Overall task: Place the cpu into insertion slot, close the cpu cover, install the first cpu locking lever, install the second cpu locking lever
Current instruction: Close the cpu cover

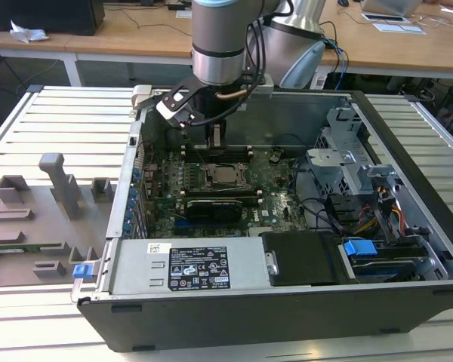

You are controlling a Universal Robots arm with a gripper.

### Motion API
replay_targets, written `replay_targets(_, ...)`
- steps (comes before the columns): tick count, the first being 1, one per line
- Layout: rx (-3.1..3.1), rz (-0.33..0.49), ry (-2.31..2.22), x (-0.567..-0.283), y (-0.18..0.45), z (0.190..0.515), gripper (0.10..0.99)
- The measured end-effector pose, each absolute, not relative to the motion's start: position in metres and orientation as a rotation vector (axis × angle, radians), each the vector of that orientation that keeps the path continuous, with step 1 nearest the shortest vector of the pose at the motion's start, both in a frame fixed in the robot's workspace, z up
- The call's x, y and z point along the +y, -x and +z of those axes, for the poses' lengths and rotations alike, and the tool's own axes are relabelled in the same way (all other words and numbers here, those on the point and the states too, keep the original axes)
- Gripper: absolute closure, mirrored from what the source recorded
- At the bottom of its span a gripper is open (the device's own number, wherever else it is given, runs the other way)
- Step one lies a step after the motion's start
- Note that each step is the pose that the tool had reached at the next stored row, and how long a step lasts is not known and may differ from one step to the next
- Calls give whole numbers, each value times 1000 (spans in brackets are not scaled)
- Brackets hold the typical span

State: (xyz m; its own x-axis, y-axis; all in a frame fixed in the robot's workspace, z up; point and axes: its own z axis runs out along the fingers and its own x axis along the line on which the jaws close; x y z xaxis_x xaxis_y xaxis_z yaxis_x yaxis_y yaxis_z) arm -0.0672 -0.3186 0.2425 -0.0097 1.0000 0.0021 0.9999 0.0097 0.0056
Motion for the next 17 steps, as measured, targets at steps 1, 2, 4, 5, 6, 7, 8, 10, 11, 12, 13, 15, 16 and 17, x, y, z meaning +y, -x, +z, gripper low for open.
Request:
replay_targets(1,2231,8,-2209,-319,68,242,980)
replay_targets(2,2230,8,-2209,-319,69,242,980)
replay_targets(4,2230,9,-2209,-319,70,241,980)
replay_targets(5,2230,9,-2209,-319,71,240,980)
replay_targets(6,2231,8,-2209,-319,71,239,980)
replay_targets(7,2231,8,-2209,-319,72,237,980)
replay_targets(8,2231,8,-2209,-319,72,234,980)
replay_targets(10,2231,9,-2209,-319,72,227,980)
replay_targets(11,2231,9,-2209,-319,72,225,980)
replay_targets(12,2231,9,-2209,-319,72,224,980)
replay_targets(13,2231,8,-2209,-319,72,221,980)
replay_targets(15,2231,8,-2209,-319,72,217,980)
replay_targets(16,2231,8,-2209,-319,72,216,980)
replay_targets(17,2231,8,-2209,-319,72,214,980)
